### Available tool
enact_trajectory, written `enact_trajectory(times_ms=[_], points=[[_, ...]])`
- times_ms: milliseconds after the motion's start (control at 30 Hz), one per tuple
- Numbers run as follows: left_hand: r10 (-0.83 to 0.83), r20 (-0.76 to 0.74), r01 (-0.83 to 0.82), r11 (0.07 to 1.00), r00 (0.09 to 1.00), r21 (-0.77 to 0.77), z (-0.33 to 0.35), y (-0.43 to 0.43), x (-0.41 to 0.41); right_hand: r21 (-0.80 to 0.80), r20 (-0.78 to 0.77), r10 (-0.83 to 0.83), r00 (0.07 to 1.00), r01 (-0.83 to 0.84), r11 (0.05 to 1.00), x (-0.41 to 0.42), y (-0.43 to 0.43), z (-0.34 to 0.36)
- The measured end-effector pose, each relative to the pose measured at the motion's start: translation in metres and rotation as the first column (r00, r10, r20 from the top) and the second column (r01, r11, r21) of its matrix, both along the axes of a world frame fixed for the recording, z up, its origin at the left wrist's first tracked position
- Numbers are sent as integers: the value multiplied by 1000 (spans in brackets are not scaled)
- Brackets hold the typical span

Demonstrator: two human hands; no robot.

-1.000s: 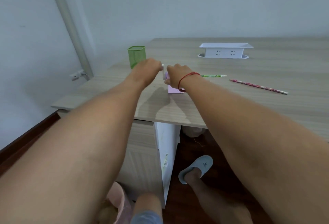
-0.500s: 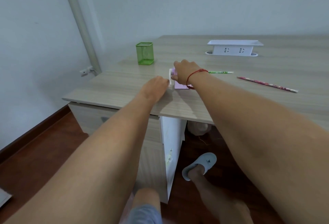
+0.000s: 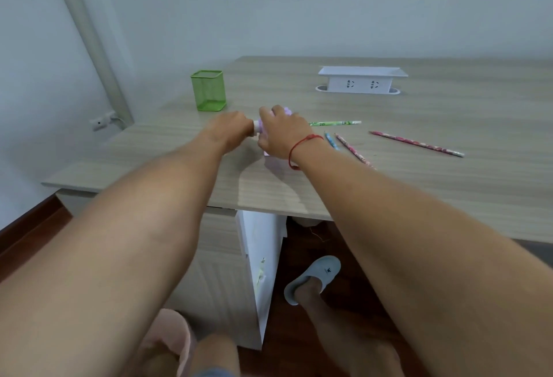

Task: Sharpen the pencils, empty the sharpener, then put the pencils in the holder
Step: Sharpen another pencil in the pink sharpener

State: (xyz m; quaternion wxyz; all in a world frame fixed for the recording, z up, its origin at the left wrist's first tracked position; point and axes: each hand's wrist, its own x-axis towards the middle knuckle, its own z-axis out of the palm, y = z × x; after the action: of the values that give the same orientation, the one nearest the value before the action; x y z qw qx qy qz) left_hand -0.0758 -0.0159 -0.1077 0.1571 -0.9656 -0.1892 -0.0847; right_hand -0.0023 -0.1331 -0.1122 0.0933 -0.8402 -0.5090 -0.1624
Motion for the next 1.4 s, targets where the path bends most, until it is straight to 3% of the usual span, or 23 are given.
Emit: enact_trajectory(times_ms=[167,467,767,933,1167,1400], points=[[-7,66,-2,991,998,135,23,-1,2,-29,16,-37,999,38,999,-1,2,3],[-7,205,-14,995,979,99,32,-18,-17,-122,-41,-47,998,42,992,-1,3,15],[-96,274,87,995,957,44,3,-35,-44,-120,-53,-54,997,48,992,-5,1,18],[-1,238,25,995,971,-98,-16,-42,-45,-119,-46,-55,997,50,992,-4,3,16],[-20,-3,20,999,1000,37,-36,-20,-25,-102,-26,-15,1000,12,995,-1,2,13],[-14,-68,16,999,998,28,-23,2,0,-32,14,-1,1000,1,999,0,0,7]])
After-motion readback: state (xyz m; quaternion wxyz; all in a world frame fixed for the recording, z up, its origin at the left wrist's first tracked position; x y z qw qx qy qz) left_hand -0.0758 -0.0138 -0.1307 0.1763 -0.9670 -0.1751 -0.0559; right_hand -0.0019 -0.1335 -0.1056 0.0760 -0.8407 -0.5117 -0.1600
